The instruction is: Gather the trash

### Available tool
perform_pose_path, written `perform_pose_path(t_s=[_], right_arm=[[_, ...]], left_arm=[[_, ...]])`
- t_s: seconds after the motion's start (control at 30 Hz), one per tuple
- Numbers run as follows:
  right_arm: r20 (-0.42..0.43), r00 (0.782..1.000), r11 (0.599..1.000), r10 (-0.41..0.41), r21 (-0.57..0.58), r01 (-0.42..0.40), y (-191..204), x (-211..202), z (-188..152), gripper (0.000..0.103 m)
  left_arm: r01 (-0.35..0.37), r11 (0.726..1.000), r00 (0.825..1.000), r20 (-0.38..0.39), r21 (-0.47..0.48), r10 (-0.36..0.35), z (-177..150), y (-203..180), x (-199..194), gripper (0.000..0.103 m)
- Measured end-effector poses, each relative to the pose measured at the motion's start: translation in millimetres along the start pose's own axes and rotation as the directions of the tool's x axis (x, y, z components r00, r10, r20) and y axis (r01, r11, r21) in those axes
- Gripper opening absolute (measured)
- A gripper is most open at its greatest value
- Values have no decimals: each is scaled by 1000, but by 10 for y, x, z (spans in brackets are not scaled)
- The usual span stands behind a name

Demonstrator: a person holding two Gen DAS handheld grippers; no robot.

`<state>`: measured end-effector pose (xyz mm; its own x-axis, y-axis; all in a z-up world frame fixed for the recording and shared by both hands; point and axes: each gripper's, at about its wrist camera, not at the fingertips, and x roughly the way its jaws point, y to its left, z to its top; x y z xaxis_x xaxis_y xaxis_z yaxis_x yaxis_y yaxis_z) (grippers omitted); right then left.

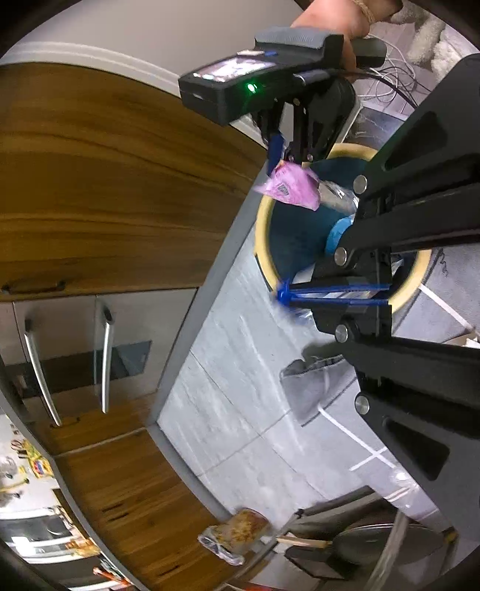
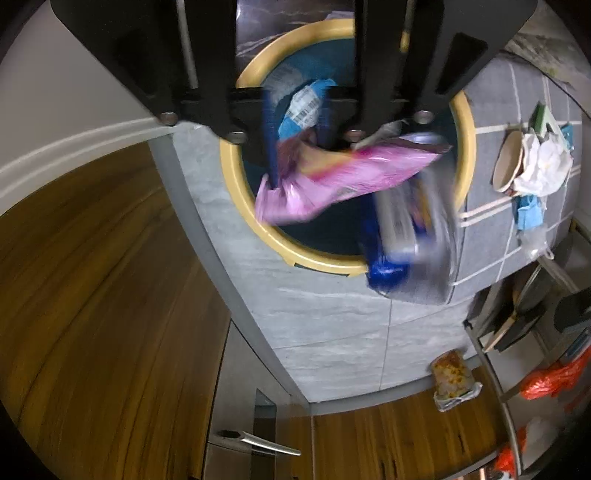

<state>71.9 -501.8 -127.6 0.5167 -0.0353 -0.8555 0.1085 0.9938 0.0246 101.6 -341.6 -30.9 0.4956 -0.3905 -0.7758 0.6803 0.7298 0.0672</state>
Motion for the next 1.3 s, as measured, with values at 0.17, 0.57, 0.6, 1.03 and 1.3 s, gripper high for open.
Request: perform_pose_path(t_s=[0.17,0.57,0.6,1.03,1.3], right_arm=[[23,1000,1000,7,0,-7,28,-68,-7,60],[94,995,1000,30,6,-31,126,-292,68,94],[95,995,1000,29,3,-30,147,-308,78,95],[169,984,998,48,-58,-39,504,-705,250,95],[215,971,987,105,-145,-75,1037,-987,391,95]], left_arm=[[-12,997,999,28,-79,15,-102,166,-108,69],[-60,988,996,59,-144,70,-402,427,-405,97],[-66,987,995,61,-148,76,-430,456,-438,97],[-136,970,982,104,-200,159,-786,906,-930,97],[-218,944,963,101,-247,249,-1145,1277,-1284,97]])
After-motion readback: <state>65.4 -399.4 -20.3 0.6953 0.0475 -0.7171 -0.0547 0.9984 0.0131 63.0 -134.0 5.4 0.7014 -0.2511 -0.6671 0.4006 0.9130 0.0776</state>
